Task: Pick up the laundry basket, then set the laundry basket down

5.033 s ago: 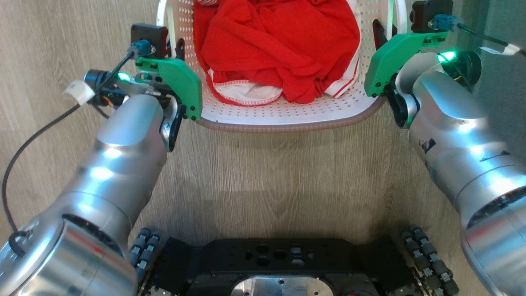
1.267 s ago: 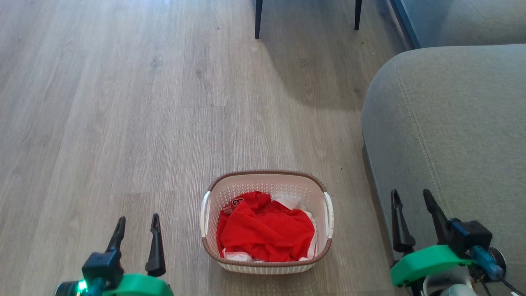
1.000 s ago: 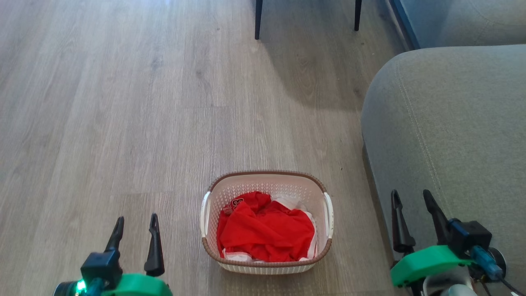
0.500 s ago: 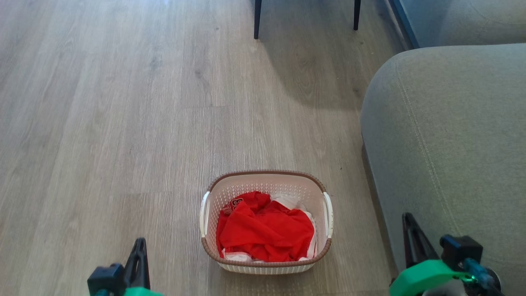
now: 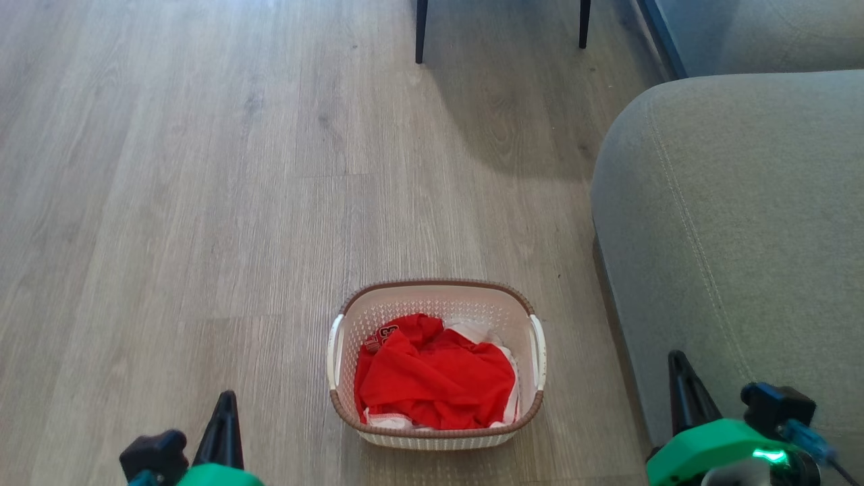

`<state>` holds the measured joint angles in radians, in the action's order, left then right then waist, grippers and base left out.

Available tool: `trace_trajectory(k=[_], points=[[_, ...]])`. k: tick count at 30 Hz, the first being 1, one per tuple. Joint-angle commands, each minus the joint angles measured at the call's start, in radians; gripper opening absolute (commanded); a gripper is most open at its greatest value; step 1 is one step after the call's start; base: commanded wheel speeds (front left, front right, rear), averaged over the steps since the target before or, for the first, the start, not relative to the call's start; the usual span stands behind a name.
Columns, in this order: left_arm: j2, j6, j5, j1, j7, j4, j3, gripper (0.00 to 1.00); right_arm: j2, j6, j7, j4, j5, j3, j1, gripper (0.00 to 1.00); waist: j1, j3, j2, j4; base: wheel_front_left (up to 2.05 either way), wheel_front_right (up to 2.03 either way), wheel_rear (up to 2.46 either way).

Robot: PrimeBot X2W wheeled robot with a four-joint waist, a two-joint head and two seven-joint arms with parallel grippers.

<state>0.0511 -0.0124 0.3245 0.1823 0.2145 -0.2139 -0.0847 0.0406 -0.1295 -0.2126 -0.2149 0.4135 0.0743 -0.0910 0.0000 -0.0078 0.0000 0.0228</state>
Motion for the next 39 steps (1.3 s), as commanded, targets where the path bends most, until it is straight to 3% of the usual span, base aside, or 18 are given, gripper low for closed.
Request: trace_trajectory(k=[1,39], points=[[0.005,0.009,0.029,-0.050,-0.006,0.025,0.017,0.00,0.014,0.000,0.005,0.027,0.030,-0.005,0.040,0.00,0.0000,0.000,0.0000,0.000,0.00,0.00,0.00],[0.009,0.058,0.494,-0.137,-0.116,0.006,0.075,0.00,0.029,-0.001,0.103,0.008,0.474,-0.049,0.096,0.00,0.0000,0.004,0.0000,-0.008,0.00,0.00,0.00]])
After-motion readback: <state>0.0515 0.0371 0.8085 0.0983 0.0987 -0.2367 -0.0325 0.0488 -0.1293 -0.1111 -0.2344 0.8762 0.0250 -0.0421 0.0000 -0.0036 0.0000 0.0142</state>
